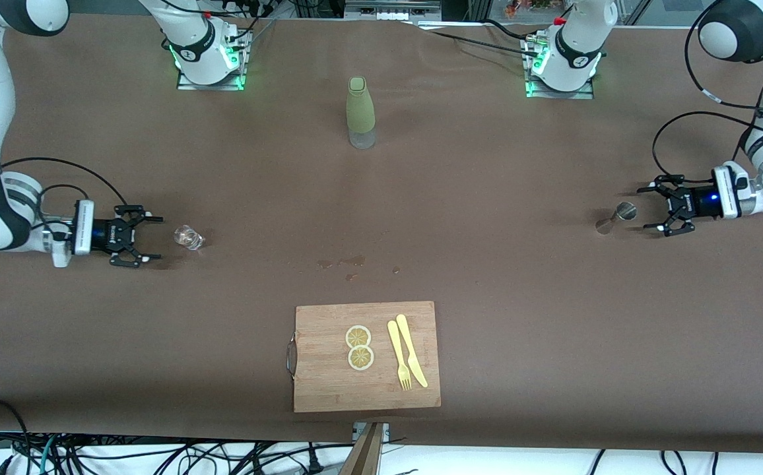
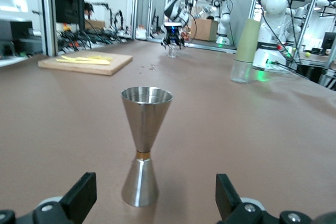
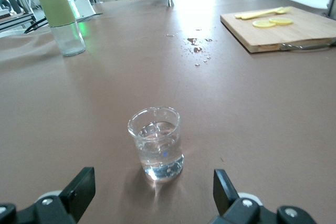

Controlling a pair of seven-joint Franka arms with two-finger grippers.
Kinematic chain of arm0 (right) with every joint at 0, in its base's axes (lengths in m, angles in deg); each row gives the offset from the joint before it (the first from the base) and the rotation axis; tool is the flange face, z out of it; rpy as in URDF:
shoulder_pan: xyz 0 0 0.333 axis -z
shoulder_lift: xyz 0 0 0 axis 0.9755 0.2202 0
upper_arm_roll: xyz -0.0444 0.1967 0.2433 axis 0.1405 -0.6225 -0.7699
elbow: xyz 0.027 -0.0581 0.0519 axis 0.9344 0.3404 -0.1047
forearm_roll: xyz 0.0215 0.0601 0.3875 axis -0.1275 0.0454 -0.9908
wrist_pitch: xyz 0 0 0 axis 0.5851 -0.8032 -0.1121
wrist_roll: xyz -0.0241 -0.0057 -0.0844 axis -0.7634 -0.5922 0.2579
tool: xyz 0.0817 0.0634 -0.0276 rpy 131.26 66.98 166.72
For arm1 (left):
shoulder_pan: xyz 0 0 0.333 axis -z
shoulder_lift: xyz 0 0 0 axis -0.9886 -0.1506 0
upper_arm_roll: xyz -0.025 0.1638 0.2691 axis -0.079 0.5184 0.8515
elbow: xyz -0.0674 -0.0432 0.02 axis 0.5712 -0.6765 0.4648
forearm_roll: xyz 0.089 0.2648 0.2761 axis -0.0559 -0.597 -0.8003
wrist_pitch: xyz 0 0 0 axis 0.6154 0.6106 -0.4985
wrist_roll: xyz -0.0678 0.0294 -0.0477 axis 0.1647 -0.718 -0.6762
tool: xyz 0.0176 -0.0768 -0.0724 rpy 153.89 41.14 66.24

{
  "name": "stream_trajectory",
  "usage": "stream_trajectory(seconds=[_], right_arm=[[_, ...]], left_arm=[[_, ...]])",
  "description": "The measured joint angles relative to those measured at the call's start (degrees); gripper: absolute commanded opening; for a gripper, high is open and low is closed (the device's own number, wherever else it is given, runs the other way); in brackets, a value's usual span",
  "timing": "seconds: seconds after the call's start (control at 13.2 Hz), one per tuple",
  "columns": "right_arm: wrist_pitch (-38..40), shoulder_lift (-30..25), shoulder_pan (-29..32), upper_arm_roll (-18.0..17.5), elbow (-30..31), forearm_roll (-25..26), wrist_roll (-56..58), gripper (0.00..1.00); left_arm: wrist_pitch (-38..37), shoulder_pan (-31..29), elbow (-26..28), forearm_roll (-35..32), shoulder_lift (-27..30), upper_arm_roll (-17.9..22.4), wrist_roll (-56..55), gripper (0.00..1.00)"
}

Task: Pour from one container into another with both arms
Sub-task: 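Grasp the glass beaker with the right gripper while the left gripper grasps the jigger, then lift the beaker and jigger, bringing both grippers together mid-table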

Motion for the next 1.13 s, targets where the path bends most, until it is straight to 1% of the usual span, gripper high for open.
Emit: stream_trajectory(seconds=[0.15,0.3,0.53,0.61,0.68,0.76,0.83,0.98,1.13], right_arm=[[0.0,1.5,-1.0,-0.3,0.0,-1.6,3.4,1.0],[0.1,2.5,-2.7,-0.4,-0.1,-2.5,5.2,1.0],[0.1,3.2,-4.9,-0.8,-0.1,-2.9,5.7,1.0],[0.1,3.5,-5.1,-1.2,-0.1,-3.3,5.7,0.98],[0.1,3.9,-5.2,-1.4,-0.1,-3.9,5.8,0.89],[0.1,4.2,-5.2,-1.5,-0.1,-4.3,5.9,0.69],[0.2,4.4,-5.1,-1.5,-0.1,-4.5,6.0,0.42],[0.4,4.4,-5.1,-1.5,-0.1,-4.6,6.1,0.21],[0.8,4.4,-5.0,-1.5,-0.1,-4.6,6.1,0.11]], left_arm=[[-1.0,0.0,-0.2,2.5,-2.5,-0.9,0.9,1.0],[-2.0,-0.1,-0.5,3.5,-4.2,-1.9,1.3,1.0],[-2.4,-0.1,-1.1,3.5,-4.5,-4.1,1.4,1.0],[-2.8,-0.1,-1.3,3.5,-4.5,-4.6,1.4,1.0],[-3.1,-0.1,-1.7,3.5,-4.5,-4.9,1.4,1.0],[-3.3,-0.1,-2.3,3.5,-4.5,-5.2,1.4,1.0],[-3.4,-0.1,-2.7,3.5,-4.5,-5.3,1.4,1.0],[-3.4,-0.1,-2.8,3.5,-4.5,-5.4,1.4,1.0],[-3.4,-0.1,-2.8,3.5,-4.7,-5.4,1.4,1.0]])
